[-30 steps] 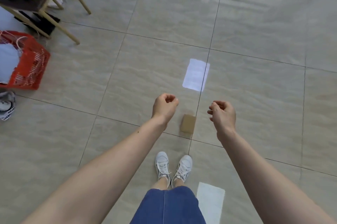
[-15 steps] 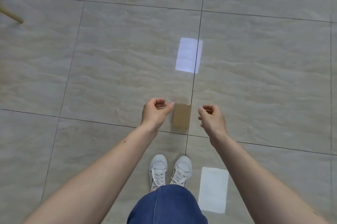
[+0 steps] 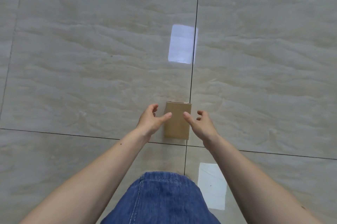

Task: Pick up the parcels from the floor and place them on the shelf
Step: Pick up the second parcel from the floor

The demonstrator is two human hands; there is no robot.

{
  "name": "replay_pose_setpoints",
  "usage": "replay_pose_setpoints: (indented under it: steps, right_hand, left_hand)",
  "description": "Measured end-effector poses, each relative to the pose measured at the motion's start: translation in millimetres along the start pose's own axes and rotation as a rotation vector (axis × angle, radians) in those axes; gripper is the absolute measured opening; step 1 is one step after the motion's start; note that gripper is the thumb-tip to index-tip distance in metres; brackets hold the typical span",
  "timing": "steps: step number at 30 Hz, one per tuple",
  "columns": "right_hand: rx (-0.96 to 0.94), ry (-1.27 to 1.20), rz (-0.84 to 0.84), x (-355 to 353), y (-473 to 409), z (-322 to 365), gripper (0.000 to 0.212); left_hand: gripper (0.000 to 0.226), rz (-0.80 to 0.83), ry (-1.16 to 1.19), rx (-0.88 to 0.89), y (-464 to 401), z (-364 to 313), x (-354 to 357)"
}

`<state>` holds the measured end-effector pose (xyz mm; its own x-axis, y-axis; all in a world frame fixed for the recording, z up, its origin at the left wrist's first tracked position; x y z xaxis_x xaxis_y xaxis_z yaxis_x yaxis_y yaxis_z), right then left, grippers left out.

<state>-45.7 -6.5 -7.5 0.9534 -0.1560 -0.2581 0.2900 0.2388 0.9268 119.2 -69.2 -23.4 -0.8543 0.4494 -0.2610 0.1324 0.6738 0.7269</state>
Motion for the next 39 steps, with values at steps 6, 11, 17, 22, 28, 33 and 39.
replay_pose_setpoints:
  steps: [6, 11, 17, 22, 28, 33, 39]
  right_hand:
    - [0.039, -0.034, 0.045, 19.5, -43.7, -11.8, 0.074]
    - [0.029, -0.073, 0.068, 26.1, -49.3, -16.8, 0.057]
    - [0.038, -0.086, 0.064, 26.9, -51.8, -16.6, 0.053]
    - [0.019, -0.113, 0.052, 26.4, -37.7, -9.8, 0.053]
    - [-0.019, -0.168, 0.044, 12.0, 21.9, 9.8, 0.050]
    - [-0.046, -0.137, 0.046, -6.0, 101.9, 28.9, 0.046]
    - [-0.069, -0.140, 0.060, -29.7, 212.6, 60.2, 0.045]
  left_hand:
    - [0.079, 0.051, 0.033, -0.023, -33.2, 27.7, 23.5]
    - [0.063, 0.042, 0.106, -0.050, -40.3, 38.4, 33.4]
    - [0.058, 0.036, 0.128, -0.036, -39.8, 40.1, 36.4]
    - [0.056, 0.019, 0.113, -0.028, -26.2, 26.9, 32.5]
    - [0.058, 0.017, 0.114, -0.001, 16.5, -20.3, 13.0]
    - [0.061, 0.005, 0.101, 0.011, 78.0, -68.6, -12.4]
    - [0.077, 0.015, 0.119, 0.005, 165.9, -139.8, -56.2]
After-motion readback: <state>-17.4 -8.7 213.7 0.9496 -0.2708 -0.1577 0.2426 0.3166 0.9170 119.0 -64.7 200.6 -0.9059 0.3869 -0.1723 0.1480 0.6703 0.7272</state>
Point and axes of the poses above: each hand's wrist, its own y-axis away from the middle knuckle, its own x-axis out of the palm, z = x × y, the point moved 1 cm from there along -y, towards the middle knuckle, and after that the axes turned 9 degrees about x, right-handed, at the moved point
